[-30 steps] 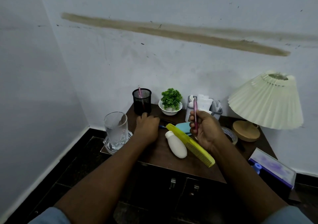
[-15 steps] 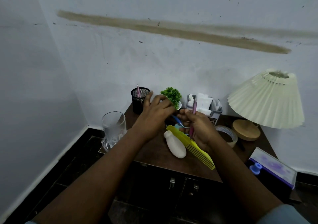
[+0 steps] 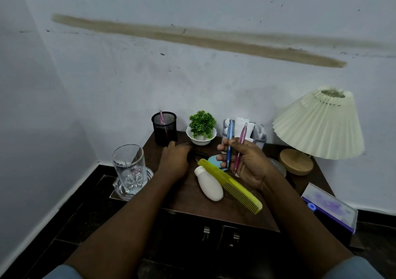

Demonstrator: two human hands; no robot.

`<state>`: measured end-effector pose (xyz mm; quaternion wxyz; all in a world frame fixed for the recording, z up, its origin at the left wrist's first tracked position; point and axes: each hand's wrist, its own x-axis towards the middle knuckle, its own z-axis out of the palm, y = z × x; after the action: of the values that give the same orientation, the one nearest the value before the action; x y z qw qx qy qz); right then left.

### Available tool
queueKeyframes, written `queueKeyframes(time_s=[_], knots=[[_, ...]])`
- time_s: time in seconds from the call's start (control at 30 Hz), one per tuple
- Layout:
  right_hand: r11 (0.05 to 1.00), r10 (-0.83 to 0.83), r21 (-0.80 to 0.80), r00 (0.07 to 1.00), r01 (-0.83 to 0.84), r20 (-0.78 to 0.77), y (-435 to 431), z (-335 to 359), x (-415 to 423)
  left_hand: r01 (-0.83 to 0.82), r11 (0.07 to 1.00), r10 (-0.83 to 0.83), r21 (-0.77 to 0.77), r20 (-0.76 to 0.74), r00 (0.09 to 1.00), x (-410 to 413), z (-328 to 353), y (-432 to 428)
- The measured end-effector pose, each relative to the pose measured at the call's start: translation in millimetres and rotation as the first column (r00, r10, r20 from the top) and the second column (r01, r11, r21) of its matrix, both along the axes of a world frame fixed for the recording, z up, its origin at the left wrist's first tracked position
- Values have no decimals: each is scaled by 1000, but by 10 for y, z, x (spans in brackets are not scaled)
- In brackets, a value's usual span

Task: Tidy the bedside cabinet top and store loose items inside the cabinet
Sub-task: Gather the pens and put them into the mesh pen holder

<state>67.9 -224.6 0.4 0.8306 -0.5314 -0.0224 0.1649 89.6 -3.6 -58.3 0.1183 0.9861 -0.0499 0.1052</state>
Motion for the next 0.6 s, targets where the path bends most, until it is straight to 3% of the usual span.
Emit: queueKeyframes(time_s=[0.13,0.23,0.33,0.4,0.43,0.5,0.53,0.57,0.6], knots=[[1000,-17,-24,999,16,-46,8,-26,14,-59,989,57,134,21,998,50,16,-31],[993,-52,-111,998,48,-33,39,-34,38,-109,988,111,110,-14,994,15,134,-31],[982,-67,-177,997,71,28,80,-41,65,-121,992,119,-45,-43,992,-71,293,8],[980,-96,-173,995,99,26,126,-50,59,-92,939,73,-332,-69,995,-146,402,-3],[983,-101,-154,995,102,13,152,-53,49,-75,838,34,-541,-86,996,-187,451,-29],[994,-84,-76,996,82,-27,208,-56,29,-103,438,-60,-893,-143,988,-289,559,-133],[998,-67,-26,996,65,-53,231,-55,20,-142,237,-117,-961,-173,978,-332,604,-183],[999,-43,21,996,45,-76,245,-56,12,-175,104,-169,-979,-191,967,-361,636,-220],[997,-14,71,996,20,-88,257,-50,-8,-195,42,-215,-980,-199,956,-374,649,-252]])
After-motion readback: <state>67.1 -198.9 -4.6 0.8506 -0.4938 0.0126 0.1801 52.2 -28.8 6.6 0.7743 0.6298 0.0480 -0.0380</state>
